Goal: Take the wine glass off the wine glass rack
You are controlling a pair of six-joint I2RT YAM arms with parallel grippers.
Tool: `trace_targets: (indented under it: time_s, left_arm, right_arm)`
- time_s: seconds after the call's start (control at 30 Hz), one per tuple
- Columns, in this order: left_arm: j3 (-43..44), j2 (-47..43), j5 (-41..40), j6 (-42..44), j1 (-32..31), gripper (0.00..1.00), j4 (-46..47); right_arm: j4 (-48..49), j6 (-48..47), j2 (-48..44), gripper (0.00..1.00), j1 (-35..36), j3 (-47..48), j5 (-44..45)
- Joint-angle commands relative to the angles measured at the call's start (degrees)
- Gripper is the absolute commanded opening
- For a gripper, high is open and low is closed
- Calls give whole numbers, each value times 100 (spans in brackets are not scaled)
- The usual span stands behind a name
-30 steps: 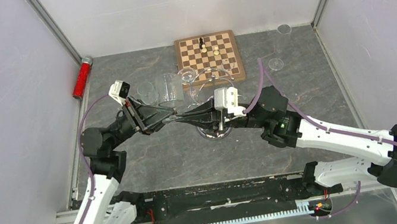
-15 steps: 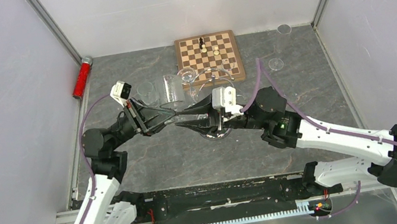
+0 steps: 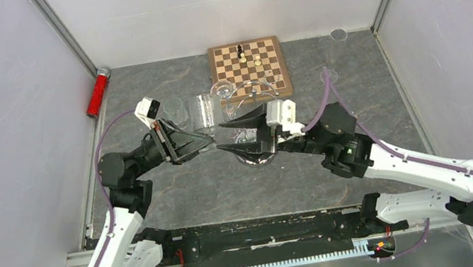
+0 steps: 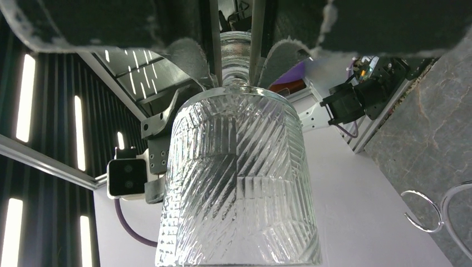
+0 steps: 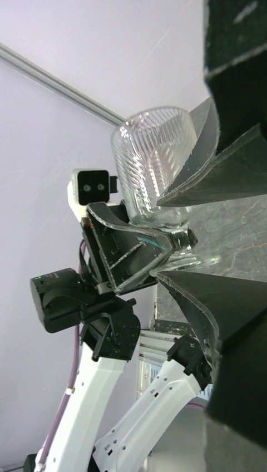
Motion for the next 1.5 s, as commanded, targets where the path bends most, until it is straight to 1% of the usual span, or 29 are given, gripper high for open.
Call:
trace_targets:
  time_s: [0.0, 0.07, 0.2, 0.27, 0.37, 0.5, 0.57, 0.67, 0.8, 0.9, 0.97, 1.07, 1.2, 1.4, 1.47]
  left_arm:
    - [65, -65, 260, 495, -36, 2, 273]
    - [87, -66, 296, 679, -36, 2, 68]
    - [114, -55, 434, 1018, -34, 2, -210]
    - [144, -35, 594, 1330, -38, 2, -406]
    - [135, 2, 835, 1728, -36, 2, -689]
    - [131, -30, 1032, 2465, -35, 2, -1284]
    - [120, -55, 1117, 2853, -41, 2, -1613]
    - [73, -58, 1311, 3251, -45, 2, -1878]
    - [27, -25, 1749, 3473, -77, 2, -1919]
    - [61, -77, 1798, 3820, -283, 2, -2218]
    - [200, -95, 1769, 4287, -550, 2, -2770]
    - [488, -70, 1576, 5261, -947, 2, -4018]
    - [707, 5, 1466, 5919, -1348, 2, -4853]
    - [748, 1, 1367, 6343, -1758, 2, -5243]
    - [797, 4, 1256, 6539, -1861, 2, -5465]
  right_arm:
    - [71, 8, -364, 50, -20, 59, 147]
    - [-89, 91, -435, 51, -21, 142, 221]
    - [-932, 210, -460, 52, -19, 556, 445]
    - [-1284, 232, -488, 53, -14, 694, 510]
    - [-1508, 309, -648, 55, -15, 652, 630]
    - [-2074, 283, -764, 57, -16, 835, 752]
    - [-2678, 244, -719, 60, -19, 1084, 806]
    - [-3529, 240, -546, 62, -17, 1548, 920]
    - [-4256, 288, -428, 64, -20, 1908, 809]
    - [-4591, 353, -367, 65, -29, 2115, 747]
    - [-4822, 388, -294, 65, -38, 2261, 746]
    - [-5094, 468, -189, 65, -60, 2399, 554]
    - [-5182, 650, -196, 63, -177, 2397, 43]
    - [-5257, 998, -267, 63, -798, 2272, -1157]
    - [-5261, 1364, -227, 62, -1045, 2209, -1647]
